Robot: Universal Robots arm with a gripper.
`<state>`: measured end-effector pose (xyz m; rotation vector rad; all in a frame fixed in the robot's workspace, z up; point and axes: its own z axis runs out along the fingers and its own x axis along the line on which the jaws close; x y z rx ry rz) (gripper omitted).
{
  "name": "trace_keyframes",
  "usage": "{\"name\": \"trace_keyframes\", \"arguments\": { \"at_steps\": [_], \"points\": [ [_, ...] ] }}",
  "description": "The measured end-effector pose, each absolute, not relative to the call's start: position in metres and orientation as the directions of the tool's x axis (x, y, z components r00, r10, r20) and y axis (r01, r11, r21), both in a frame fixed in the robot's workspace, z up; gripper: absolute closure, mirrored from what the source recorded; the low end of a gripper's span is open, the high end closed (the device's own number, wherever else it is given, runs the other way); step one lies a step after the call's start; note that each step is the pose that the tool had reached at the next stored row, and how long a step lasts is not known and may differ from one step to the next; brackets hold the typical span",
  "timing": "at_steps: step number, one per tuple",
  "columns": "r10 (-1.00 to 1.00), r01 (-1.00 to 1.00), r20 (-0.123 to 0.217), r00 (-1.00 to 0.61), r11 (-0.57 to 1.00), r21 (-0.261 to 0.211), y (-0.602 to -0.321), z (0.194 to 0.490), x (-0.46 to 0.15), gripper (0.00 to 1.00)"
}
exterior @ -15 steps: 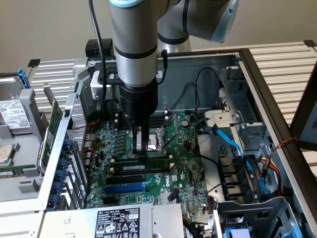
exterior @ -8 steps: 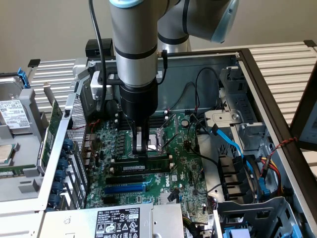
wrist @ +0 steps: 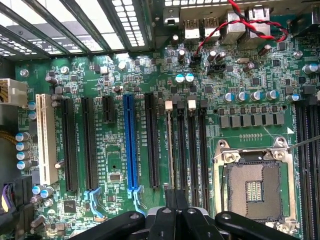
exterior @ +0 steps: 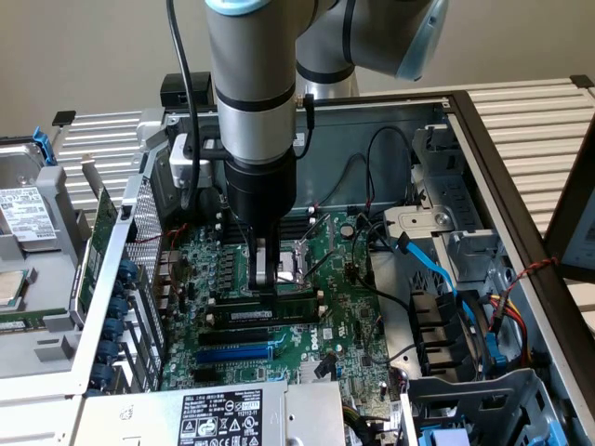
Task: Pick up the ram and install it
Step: 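Press down the ram until it locks into place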
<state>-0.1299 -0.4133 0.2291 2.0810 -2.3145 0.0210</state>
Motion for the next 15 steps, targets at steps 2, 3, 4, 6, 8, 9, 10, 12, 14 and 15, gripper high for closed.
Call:
{"name": "trace_keyframes", "arguments": {
  "at_steps": [2, 3, 4, 6, 8, 9, 10, 12, 14, 15],
  "points": [
    [-0.994, -0.994, 0.031, -0.106, 0.106, 0.009, -0.413, 0.228, -0.130, 0.90],
    [-0.994, -0.994, 0.031, -0.106, 0.106, 0.009, -0.413, 0.228, -0.130, 0.90],
    [-0.994, -0.994, 0.030, -0.106, 0.106, 0.009, -0.413, 0.227, -0.130, 0.90],
    [-0.994, -0.994, 0.031, -0.106, 0.106, 0.009, -0.413, 0.227, -0.130, 0.90],
    [-0.994, -0.994, 0.031, -0.106, 0.106, 0.010, -0.413, 0.226, -0.130, 0.90],
    [-0.994, -0.994, 0.031, -0.106, 0.106, 0.009, -0.413, 0.226, -0.130, 0.90],
    [-0.994, -0.994, 0.030, -0.106, 0.106, 0.009, -0.413, 0.227, -0.130, 0.90],
    [-0.994, -0.994, 0.029, -0.106, 0.106, 0.009, -0.413, 0.234, -0.130, 0.90],
    [-0.994, -0.994, 0.030, -0.106, 0.106, 0.009, -0.413, 0.243, -0.130, 0.90],
    [-0.994, -0.994, 0.030, -0.106, 0.106, 0.009, -0.413, 0.246, -0.130, 0.90]
  ]
}}
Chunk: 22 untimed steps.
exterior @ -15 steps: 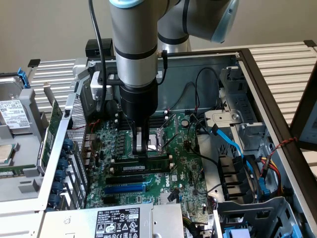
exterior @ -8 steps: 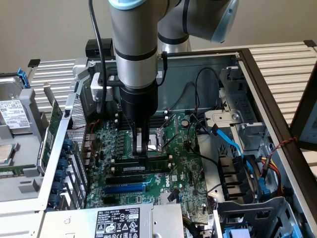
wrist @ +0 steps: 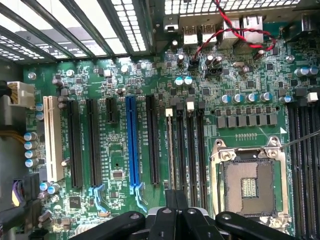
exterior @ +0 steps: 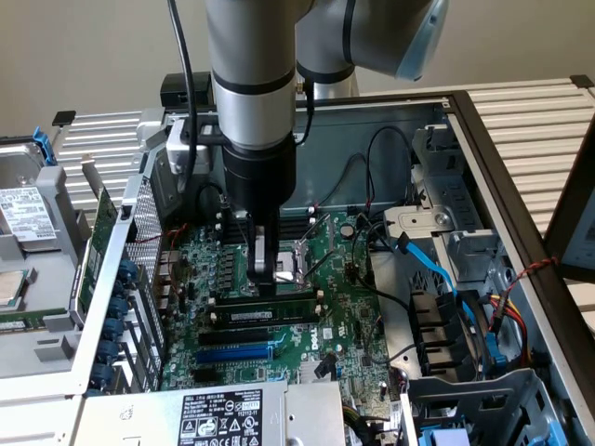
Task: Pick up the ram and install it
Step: 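Press down the ram until it locks into place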
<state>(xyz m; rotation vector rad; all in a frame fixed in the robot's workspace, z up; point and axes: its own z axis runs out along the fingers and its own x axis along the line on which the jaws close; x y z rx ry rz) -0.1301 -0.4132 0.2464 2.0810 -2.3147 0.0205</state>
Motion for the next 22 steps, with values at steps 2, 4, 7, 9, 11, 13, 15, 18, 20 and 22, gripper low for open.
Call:
{"name": "trace_keyframes", "arguments": {
  "at_steps": [2, 4, 7, 9, 11, 13, 15, 18, 20, 22],
  "points": [
    [-0.994, -0.994, 0.030, -0.106, 0.106, 0.009, -0.4132, 0.2521, -0.1301, 0.90],
    [-0.994, -0.994, 0.030, -0.106, 0.106, 0.010, -0.4133, 0.2554, -0.1301, 0.90],
    [-0.994, -0.994, 0.030, -0.106, 0.106, 0.009, -0.4135, 0.2554, -0.1301, 0.90],
    [-0.994, -0.994, 0.030, -0.106, 0.106, 0.010, -0.4135, 0.2555, -0.1301, 0.90],
    [-0.994, -0.994, 0.030, -0.106, 0.106, 0.010, -0.4135, 0.2555, -0.1301, 0.90],
    [-0.994, -0.994, 0.030, -0.106, 0.106, 0.009, -0.4135, 0.2555, -0.1301, 0.90],
    [-0.994, -0.994, 0.030, -0.106, 0.106, 0.010, -0.4135, 0.2555, -0.1301, 0.90],
    [-0.994, -0.994, 0.030, -0.106, 0.106, 0.010, -0.4135, 0.2555, -0.1301, 0.90],
    [-0.994, -0.994, 0.030, -0.106, 0.106, 0.010, -0.4135, 0.2555, -0.1301, 0.90],
    [-0.994, -0.994, 0.030, -0.109, 0.110, 0.010, -0.4135, 0.2555, -0.1301, 0.90]
  ]
}}
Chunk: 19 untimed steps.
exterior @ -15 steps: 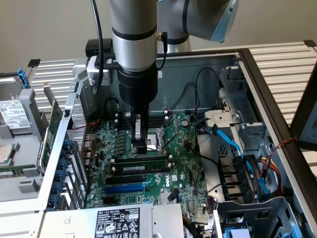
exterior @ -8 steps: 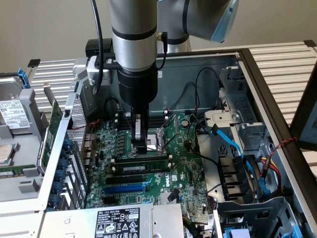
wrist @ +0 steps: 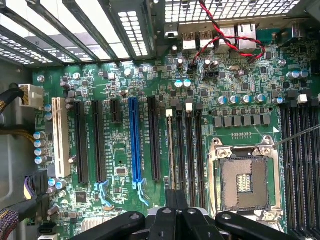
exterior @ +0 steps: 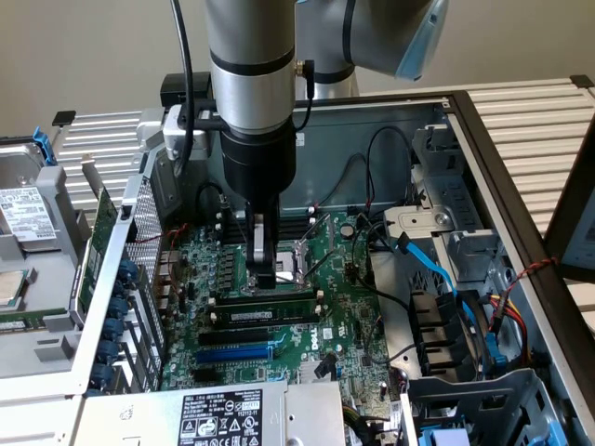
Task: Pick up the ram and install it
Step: 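Press down the ram until it locks into place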
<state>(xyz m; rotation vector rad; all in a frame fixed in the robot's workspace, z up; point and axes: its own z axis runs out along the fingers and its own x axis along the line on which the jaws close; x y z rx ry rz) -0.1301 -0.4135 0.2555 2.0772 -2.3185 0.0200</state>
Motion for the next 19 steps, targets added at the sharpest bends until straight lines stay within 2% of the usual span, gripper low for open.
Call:
{"name": "trace_keyframes", "arguments": {
  "at_steps": [19],
  "points": [
    [-0.926, -0.926, 0.030, -0.377, 0.377, 0.010, -0.4135, 0.2555, -0.1301, 0.90]
  ]
}}
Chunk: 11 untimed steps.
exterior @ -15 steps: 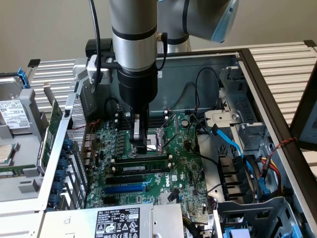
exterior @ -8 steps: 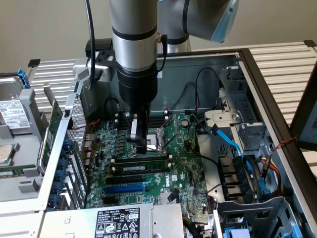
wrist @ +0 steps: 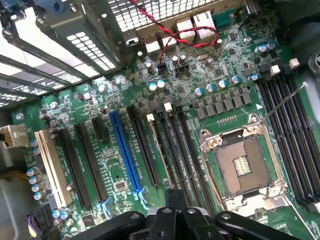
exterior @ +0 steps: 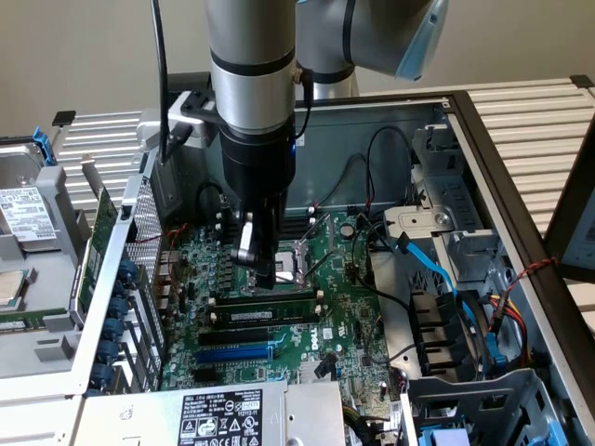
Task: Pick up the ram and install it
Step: 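Press down the ram until it locks into place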
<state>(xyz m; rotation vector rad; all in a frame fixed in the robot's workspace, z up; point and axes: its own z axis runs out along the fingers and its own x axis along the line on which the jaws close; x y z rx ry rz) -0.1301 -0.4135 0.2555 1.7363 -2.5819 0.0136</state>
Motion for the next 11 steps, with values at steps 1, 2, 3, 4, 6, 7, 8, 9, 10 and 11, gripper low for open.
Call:
{"name": "trace_keyframes", "arguments": {
  "at_steps": [1, 2, 3, 4, 6, 7, 8, 9, 10, 11],
  "points": [
    [-0.920, -0.921, 0.030, -0.390, 0.390, 0.010, -0.4135, 0.2555, -0.1301, 0.90],
    [-0.915, -0.915, 0.030, -0.403, 0.403, 0.009, -0.4135, 0.2555, -0.1301, 0.90],
    [-0.909, -0.909, 0.030, -0.416, 0.416, 0.010, -0.4135, 0.2555, -0.1301, 0.90],
    [-0.903, -0.903, 0.030, -0.429, 0.430, 0.010, -0.4135, 0.2555, -0.1301, 0.90],
    [-0.890, -0.890, 0.030, -0.456, 0.456, 0.009, -0.4135, 0.2555, -0.1301, 0.90],
    [-0.883, -0.883, 0.030, -0.469, 0.469, 0.010, -0.4135, 0.2555, -0.1301, 0.90],
    [-0.875, -0.876, 0.030, -0.482, 0.483, 0.010, -0.4135, 0.2555, -0.1301, 0.90],
    [-0.868, -0.868, 0.030, -0.496, 0.497, 0.010, -0.4135, 0.2555, -0.1301, 0.90],
    [-0.861, -0.861, 0.030, -0.508, 0.508, 0.009, -0.4135, 0.2555, -0.1301, 0.90],
    [-0.854, -0.854, 0.030, -0.520, 0.520, 0.010, -0.4135, 0.2555, -0.1301, 0.90]
  ]
}}
